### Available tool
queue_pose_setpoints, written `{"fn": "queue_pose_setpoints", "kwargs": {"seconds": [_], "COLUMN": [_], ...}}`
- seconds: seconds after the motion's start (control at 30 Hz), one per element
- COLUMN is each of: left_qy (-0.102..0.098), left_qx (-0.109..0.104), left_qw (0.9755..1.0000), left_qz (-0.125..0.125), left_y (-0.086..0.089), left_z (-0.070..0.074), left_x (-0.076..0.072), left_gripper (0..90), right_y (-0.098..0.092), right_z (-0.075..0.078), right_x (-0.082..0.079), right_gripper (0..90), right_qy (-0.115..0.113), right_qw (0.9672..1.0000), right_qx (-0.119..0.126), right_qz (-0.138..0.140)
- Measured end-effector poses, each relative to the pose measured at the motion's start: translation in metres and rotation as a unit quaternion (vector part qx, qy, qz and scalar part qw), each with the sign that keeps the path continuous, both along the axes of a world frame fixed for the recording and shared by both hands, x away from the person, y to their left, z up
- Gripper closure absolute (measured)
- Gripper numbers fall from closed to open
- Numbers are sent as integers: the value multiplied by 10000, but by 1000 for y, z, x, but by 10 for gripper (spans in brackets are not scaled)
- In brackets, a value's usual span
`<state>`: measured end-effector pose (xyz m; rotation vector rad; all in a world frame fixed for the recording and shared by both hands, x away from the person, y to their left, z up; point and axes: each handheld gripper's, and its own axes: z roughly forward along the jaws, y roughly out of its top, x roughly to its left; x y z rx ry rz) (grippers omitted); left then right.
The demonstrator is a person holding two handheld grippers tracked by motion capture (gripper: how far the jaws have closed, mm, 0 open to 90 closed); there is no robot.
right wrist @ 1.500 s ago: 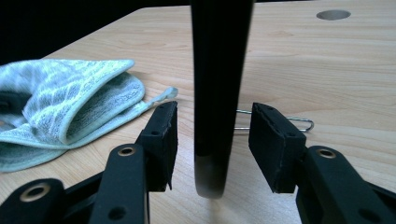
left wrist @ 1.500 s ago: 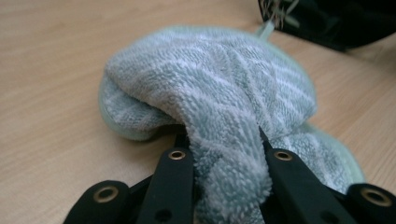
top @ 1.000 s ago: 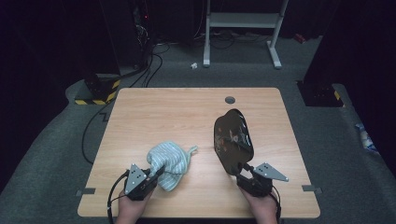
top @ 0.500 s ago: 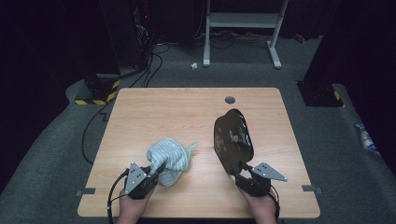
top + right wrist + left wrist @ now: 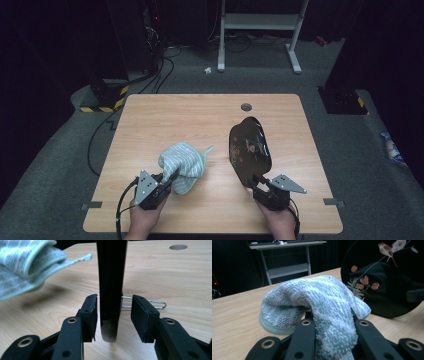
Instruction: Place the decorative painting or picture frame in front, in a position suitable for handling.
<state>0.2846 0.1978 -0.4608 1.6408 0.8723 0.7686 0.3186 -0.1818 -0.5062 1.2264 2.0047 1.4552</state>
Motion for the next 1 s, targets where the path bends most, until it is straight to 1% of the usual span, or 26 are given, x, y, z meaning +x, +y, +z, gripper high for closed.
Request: {"fn": "queue_pose_setpoints", "kwargs": {"seconds": [0.1, 0.17, 0.23, 0.27, 0.4, 0.53, 0.6, 0.63, 0.67, 0.77, 0.83, 0.87, 0.93, 1.0], "left_qy": [-64, -91, -136, -165, -218, -247, -253, -271, -307, -411, -461, -498, -535, -619], "left_qx": [7, 6, -3, -7, -62, -61, -143, -180, -162, -127, -78, -54, -74, -22], "left_qw": [10000, 9999, 9999, 9998, 9996, 9992, 9990, 9989, 9988, 9985, 9985, 9984, 9983, 9979], "left_qz": [43, 71, 105, 121, 193, 294, 341, 351, 357, 336, 297, 278, 232, 170], "left_y": [-1, -1, -2, -2, -5, -11, -15, -17, -20, -28, -33, -35, -39, -44], "left_z": [4, 7, 10, 12, 18, 24, 27, 30, 32, 40, 45, 47, 51, 56], "left_x": [3, 5, 7, 8, 12, 18, 21, 21, 21, 22, 22, 23, 25, 26], "left_gripper": [780, 780, 780, 780, 780, 780, 780, 780, 780, 780, 780, 780, 780, 780], "right_y": [1, 1, 1, 1, 1, 2, 1, 0, -1, -4, -4, -4, -3, -3], "right_z": [-1, 1, 1, 1, -2, -2, -2, -2, -2, 0, 2, 3, 5, 5], "right_x": [0, 0, -1, -1, 1, 1, 2, 2, 2, 3, 3, 3, 1, 0], "right_gripper": [563, 562, 608, 608, 587, 625, 629, 624, 617, 599, 595, 595, 585, 586], "right_qy": [21, -17, -81, -88, 3, 0, 22, 37, 37, 31, -11, -39, -83, -101], "right_qw": [10000, 10000, 9999, 9999, 9999, 9999, 9998, 9999, 9999, 9999, 9999, 9998, 9997, 9997], "right_qx": [-49, -61, -115, -123, -74, -110, -142, -108, -79, 20, 46, 32, -19, -16], "right_qz": [45, 63, 68, 48, 81, 106, 102, 101, 113, 148, 166, 185, 216, 237]}}
